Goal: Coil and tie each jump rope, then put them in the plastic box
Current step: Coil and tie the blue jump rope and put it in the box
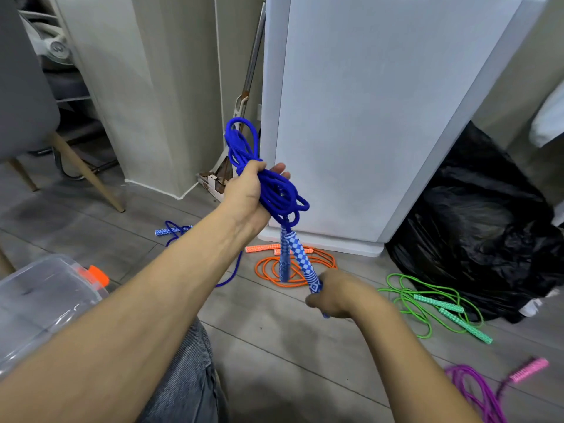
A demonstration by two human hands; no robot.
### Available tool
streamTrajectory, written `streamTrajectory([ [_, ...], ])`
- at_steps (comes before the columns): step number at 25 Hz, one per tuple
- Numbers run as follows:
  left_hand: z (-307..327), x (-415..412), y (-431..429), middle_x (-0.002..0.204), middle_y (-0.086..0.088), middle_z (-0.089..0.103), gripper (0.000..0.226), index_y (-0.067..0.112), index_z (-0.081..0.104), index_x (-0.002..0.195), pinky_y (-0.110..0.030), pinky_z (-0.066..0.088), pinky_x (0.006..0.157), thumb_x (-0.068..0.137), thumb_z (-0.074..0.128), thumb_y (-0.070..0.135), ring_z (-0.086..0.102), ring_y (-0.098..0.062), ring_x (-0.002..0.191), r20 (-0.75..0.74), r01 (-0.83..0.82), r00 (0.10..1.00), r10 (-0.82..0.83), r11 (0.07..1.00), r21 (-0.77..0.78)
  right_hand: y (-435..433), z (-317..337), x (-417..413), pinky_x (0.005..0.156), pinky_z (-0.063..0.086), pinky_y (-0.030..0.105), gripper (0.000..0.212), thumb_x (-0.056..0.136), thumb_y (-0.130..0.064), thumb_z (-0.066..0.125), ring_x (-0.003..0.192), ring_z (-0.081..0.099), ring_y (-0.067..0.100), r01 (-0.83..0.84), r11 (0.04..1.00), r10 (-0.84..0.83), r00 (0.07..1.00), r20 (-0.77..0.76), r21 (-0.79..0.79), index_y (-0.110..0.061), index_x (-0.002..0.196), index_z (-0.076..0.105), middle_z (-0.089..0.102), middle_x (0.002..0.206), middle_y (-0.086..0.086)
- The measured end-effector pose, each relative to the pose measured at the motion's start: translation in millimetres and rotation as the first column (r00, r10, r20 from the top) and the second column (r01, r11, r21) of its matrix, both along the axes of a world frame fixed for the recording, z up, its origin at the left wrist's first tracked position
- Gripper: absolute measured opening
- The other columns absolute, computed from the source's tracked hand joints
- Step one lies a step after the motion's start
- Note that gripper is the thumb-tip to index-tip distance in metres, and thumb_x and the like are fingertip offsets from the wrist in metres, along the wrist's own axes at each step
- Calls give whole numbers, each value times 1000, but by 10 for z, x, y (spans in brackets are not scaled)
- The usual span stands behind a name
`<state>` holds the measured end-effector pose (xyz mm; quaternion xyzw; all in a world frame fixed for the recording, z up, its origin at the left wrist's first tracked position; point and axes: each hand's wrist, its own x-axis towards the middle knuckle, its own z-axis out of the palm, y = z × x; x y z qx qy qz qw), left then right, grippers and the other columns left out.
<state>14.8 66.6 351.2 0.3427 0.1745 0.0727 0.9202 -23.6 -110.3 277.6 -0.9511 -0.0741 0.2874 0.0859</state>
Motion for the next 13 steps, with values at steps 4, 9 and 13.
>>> streamTrajectory([
  [4, 72, -156, -175, 91, -12, 65, 13, 4, 52, 91, -47, 57, 87, 98, 44, 12, 67, -32, 95, 21, 121, 993, -120, 991, -61, 263, 147, -56, 76, 49, 16, 72, 69, -39, 85, 98, 65, 4, 102, 603, -254, 965, 70, 791, -31, 132, 50, 65, 121, -14],
  [9, 16, -140, -158, 60, -1, 55, 19, 11, 53, 78, -34, 58, 74, 91, 65, 20, 59, -17, 56, -52, 95, 994, -100, 991, -96, 403, 161, -117, 66, 51, 29, 4, 98, -15, 53, 64, 67, 12, 105, 443, -327, 944, 51, 890, -16, 95, 55, 64, 61, -6],
  [13, -218, 119, 67, 46, -2, 48, 30, 8, 51, 65, -27, 52, 48, 90, 68, 11, 48, -15, 35, -212, -146, 964, 161, 986, 86, 230, 137, -135, 65, 51, 41, 14, 98, -34, 51, 71, 62, 29, -60, 845, -98, 959, 264, 531, -22, 91, 48, 62, 78, 2],
])
